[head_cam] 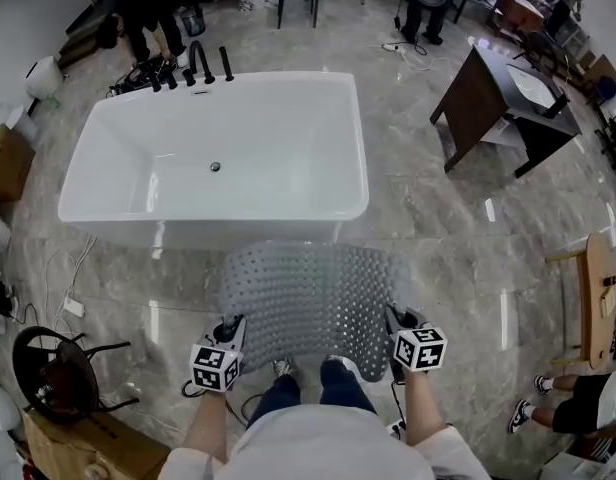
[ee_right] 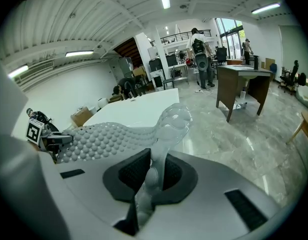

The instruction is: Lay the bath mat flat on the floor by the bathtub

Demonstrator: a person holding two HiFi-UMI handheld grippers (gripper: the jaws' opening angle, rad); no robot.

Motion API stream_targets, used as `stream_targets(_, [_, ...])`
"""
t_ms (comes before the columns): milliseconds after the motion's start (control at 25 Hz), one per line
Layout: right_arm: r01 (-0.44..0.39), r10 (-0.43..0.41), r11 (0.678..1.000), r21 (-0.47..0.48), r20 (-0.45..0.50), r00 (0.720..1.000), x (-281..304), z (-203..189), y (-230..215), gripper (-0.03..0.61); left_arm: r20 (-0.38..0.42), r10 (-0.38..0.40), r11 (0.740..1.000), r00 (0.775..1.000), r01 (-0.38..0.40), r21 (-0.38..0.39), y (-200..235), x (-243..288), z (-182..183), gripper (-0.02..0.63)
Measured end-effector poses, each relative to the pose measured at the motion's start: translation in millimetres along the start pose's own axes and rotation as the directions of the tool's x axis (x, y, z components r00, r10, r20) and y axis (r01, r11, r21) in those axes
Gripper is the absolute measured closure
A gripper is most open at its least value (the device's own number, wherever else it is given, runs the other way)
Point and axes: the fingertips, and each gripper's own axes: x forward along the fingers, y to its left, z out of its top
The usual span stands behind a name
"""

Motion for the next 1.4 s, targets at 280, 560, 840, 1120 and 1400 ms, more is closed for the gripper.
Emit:
stream_targets(280, [0.014,-0.015,0.999,-0.036,-0.026,1.0,28,-12,-10,0.535,-0.021,0.024,1.0,0.999,-0.024,-0.011,15,22,-19,0.571])
stream_targets(560, [0.03,-0.035,0.997,-0.07,-0.071,0.997,73,-31,-18,0.535,-0.044,0.039,0.999,0.998,-0.039,-0.015,36,53,-42,0.571])
stream_targets(840, [0.023,-0.031,0.997,-0.075,-0.107,0.994,138,-64,-29,0.535,-0.079,0.058,0.998,0.995,-0.061,-0.036,56,102,-78,0.571])
stream_targets(1120, [0.033,-0.05,0.995,-0.096,-0.175,0.983,202,-115,-45,0.535,-0.133,0.098,0.993,0.986,-0.106,-0.05,88,157,-131,0.571])
stream_targets(1400, [0.039,-0.054,0.997,-0.073,-0.226,0.973,258,-163,-79,0.535,-0.18,0.114,0.992,0.977,-0.122,-0.037,110,208,-181,0.571])
